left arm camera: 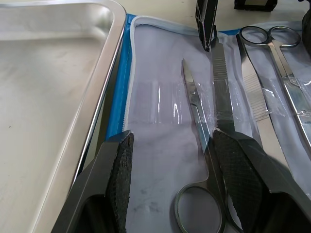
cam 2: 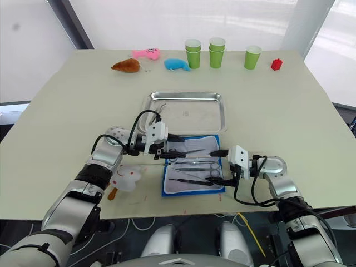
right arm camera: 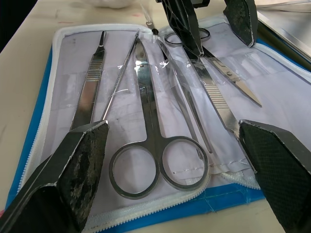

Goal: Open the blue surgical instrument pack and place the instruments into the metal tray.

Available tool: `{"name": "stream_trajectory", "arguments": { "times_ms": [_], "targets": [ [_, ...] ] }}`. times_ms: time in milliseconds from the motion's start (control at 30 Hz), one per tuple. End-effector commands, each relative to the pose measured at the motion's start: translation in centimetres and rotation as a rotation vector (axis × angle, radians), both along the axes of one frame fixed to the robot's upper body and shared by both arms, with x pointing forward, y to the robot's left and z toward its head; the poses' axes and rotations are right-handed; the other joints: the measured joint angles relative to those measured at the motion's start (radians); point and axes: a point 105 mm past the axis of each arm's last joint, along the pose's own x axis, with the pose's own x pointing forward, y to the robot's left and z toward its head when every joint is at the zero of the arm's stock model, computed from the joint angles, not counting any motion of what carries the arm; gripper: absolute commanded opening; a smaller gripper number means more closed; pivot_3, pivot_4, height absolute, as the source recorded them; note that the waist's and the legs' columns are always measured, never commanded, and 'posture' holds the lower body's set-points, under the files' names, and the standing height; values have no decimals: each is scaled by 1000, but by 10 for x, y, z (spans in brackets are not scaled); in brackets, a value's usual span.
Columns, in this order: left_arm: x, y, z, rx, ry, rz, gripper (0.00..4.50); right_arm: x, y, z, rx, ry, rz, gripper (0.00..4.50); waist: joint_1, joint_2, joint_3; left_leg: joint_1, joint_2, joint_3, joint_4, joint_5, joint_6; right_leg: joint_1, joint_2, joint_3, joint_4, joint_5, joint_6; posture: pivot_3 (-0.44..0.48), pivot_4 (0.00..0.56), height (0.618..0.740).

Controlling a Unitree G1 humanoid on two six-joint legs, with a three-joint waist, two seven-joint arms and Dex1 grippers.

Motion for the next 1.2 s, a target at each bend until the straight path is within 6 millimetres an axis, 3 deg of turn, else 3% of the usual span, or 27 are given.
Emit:
{"name": "stream_trajectory", "arguments": {
  "times_ms": [33,300,1000,1133,1167,1200],
  "targets": [
    [-4,4,-10,63,31,-11,2786,-20,11,-34,-108,115,66,4500,-3,0,0,0,0,0,0,0,0,0,0,0,0,0,0,0,150,740],
    [-5,3,-12,68,38,-17,2786,-16,18,-26,-96,95,79,4500,-8,1,1,0,0,0,0,0,0,0,0,0,0,0,0,0,150,740],
    [-16,-4,-16,82,97,-55,2786,-19,16,-32,-131,103,83,4500,-12,1,1,-1,0,0,-2,0,0,0,0,-1,-1,-1,-1,0,150,740],
    [-12,3,-22,116,96,-9,2786,-18,15,-32,-131,101,79,4500,-12,1,1,0,0,0,-2,0,0,0,0,-1,-1,-1,-1,0,150,740],
    [-10,5,-22,121,95,11,2264,-18,15,-32,-131,101,78,4500,-12,1,1,0,0,-1,-2,0,0,0,0,-1,-1,-1,-1,0,150,740],
    [-8,6,-22,123,95,24,2259,-18,15,-32,-131,101,77,4500,-12,1,1,0,0,-1,-2,0,0,0,0,-1,-1,-1,-1,0,150,740]
  ]
}}
